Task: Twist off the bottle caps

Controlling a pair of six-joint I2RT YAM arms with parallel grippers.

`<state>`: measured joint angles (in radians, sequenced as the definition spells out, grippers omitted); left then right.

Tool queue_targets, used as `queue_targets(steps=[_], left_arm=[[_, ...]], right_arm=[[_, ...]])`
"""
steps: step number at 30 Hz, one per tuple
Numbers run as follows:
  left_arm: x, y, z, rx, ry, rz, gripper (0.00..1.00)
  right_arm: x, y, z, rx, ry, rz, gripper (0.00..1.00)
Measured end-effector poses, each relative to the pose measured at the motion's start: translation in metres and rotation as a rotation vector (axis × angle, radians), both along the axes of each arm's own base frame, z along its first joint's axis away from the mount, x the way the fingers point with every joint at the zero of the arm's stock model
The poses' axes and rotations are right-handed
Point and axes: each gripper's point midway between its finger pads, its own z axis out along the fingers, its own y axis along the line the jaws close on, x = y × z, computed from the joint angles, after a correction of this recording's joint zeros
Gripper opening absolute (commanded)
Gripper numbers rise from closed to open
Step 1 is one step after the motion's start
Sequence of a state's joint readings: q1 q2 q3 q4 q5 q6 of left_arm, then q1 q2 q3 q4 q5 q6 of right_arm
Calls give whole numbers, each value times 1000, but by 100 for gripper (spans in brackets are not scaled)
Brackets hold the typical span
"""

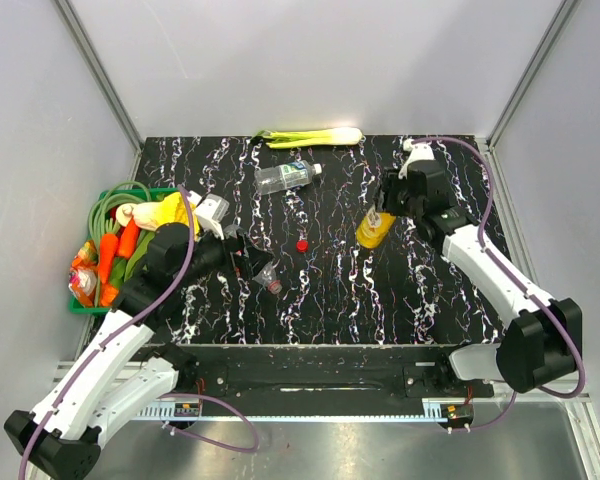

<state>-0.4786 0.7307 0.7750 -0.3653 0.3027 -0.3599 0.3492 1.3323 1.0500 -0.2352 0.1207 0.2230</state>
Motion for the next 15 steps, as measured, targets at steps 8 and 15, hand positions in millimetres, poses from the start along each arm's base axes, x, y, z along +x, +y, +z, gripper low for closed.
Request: queue_targets(steps=[8, 15], left_arm=[[-2, -3, 1, 8, -12, -32, 99], [-3, -10, -4, 19, 6, -82, 99]], right_arm=[[-13, 59, 58, 196, -26, 294, 36], [-45, 121, 94, 405, 43, 626, 34]])
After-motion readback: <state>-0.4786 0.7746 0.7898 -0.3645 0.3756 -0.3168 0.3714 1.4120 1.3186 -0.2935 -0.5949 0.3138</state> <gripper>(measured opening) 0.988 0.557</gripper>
